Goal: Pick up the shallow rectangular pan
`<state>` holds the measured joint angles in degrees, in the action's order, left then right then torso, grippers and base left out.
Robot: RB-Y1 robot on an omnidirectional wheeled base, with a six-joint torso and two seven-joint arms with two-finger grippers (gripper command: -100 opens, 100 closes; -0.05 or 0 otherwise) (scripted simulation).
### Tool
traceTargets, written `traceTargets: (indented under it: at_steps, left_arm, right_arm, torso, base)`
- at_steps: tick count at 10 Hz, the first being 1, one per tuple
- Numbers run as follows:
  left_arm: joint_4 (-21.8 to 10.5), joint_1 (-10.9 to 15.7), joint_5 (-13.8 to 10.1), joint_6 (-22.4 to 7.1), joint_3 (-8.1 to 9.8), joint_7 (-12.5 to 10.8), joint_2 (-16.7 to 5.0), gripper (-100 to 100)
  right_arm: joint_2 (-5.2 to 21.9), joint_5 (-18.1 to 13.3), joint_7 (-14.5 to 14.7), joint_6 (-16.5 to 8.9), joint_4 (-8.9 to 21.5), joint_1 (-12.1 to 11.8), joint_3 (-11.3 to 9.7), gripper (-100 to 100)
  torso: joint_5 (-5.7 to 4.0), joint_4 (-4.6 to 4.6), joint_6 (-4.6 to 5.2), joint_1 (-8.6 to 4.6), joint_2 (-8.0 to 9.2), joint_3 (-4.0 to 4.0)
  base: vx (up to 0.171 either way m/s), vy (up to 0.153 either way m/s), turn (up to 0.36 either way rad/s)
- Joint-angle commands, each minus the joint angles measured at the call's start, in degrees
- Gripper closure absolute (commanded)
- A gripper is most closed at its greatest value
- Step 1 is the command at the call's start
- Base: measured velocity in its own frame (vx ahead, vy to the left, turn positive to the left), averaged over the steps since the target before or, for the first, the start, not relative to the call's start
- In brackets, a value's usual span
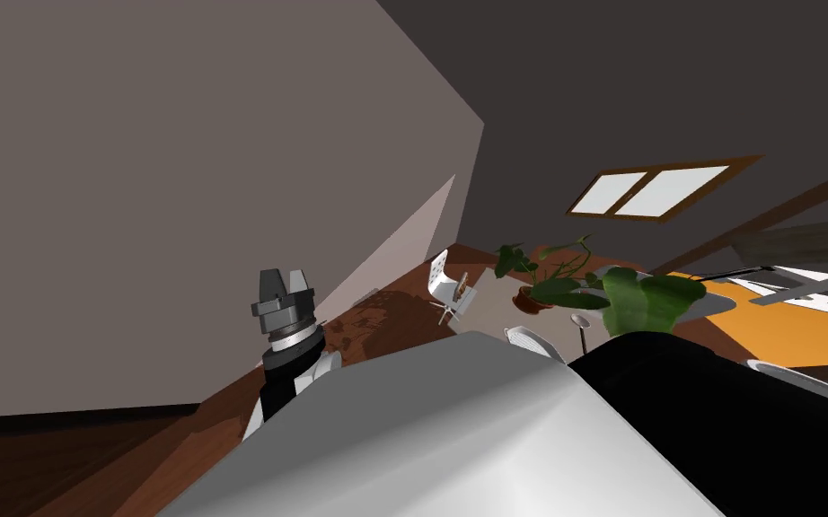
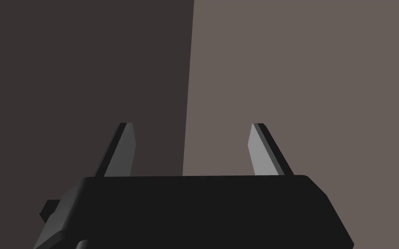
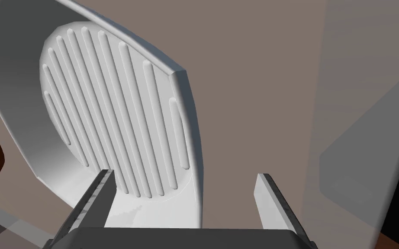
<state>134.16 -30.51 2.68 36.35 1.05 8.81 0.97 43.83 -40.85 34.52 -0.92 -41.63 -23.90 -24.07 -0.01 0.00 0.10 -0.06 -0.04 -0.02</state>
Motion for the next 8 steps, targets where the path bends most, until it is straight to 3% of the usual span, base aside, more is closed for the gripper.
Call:
traceTargets:
  at_steps: [1,2,3,4,8]
  left_arm:
    - [0.00,0.00,0.00,0.00,0.00,0.00,0.00,0]
    - [0.00,0.00,0.00,0.00,0.00,0.00,0.00,0]
    - [0.00,0.00,0.00,0.00,0.00,0.00,0.00,0]
    - [0.00,0.00,0.00,0.00,0.00,0.00,0.00,0]
    - [0.00,-0.01,0.00,0.00,0.01,0.00,0.00,0]
  right_arm:
    - [0.58,0.51,0.00,-0.62,-0.67,-0.17,-2.02,-100]
    - [0.24,0.15,0.26,-0.04,-0.17,-0.04,-1.14,-100]
    - [0.31,0.24,0.20,-0.20,-0.29,-0.06,-1.35,0]
    - [-0.21,-1.45,-0.44,-0.13,1.06,2.54,-3.18,-100]
    - [-0.98,-3.96,-1.43,-0.05,3.07,6.43,-5.96,-100]
  torso:
    - [0.00,0.00,0.00,0.00,0.00,0.00]
    - [0.02,0.00,0.02,0.02,0.03,0.01]
    - [0.02,0.01,0.04,0.06,0.07,0.03]
    - [0.03,0.02,0.03,0.08,0.09,0.05]
    - [0.01,-0.01,0.04,-0.01,0.00,-0.01]
  base:
    - [0.018,-0.013,0.090]
    - [0.006,-0.006,0.008]
    - [0.000,0.000,0.000]
    - [0.024,-0.033,-0.270]
    - [0.035,-0.030,-0.176]
